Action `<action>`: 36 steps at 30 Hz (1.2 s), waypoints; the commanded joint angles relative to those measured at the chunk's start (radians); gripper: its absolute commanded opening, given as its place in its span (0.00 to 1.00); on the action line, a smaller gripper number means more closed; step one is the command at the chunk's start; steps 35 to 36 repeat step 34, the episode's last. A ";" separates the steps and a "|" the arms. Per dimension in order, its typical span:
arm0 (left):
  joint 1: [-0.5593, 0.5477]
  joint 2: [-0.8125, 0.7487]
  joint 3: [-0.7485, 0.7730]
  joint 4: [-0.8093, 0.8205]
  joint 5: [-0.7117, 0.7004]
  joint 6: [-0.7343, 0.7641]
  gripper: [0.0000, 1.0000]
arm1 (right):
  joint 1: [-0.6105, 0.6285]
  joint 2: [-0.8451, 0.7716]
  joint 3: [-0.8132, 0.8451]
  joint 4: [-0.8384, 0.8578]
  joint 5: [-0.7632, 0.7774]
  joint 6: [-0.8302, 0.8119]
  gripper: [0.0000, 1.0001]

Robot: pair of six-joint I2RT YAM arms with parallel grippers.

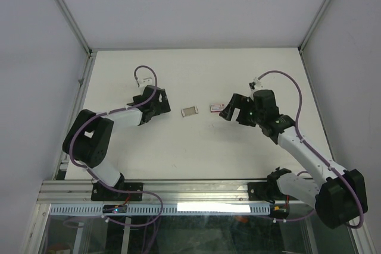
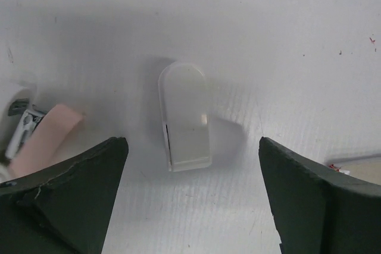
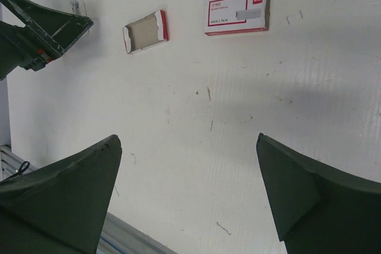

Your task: Load the staples into the stapler

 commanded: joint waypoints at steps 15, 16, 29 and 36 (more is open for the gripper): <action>0.568 -0.399 -0.180 0.355 0.345 -0.031 0.99 | -0.395 0.123 -0.031 0.418 0.187 -0.192 0.99; 0.601 -0.441 -0.238 0.389 0.286 -0.040 0.99 | -0.419 0.101 -0.064 0.454 0.214 -0.200 0.99; 0.613 -0.499 -0.552 0.661 -0.050 0.105 0.99 | -0.433 0.087 -0.509 1.132 0.424 -0.328 0.99; 0.603 -0.429 -0.555 0.756 -0.095 0.077 0.99 | -0.433 0.192 -0.511 1.235 0.430 -0.352 0.99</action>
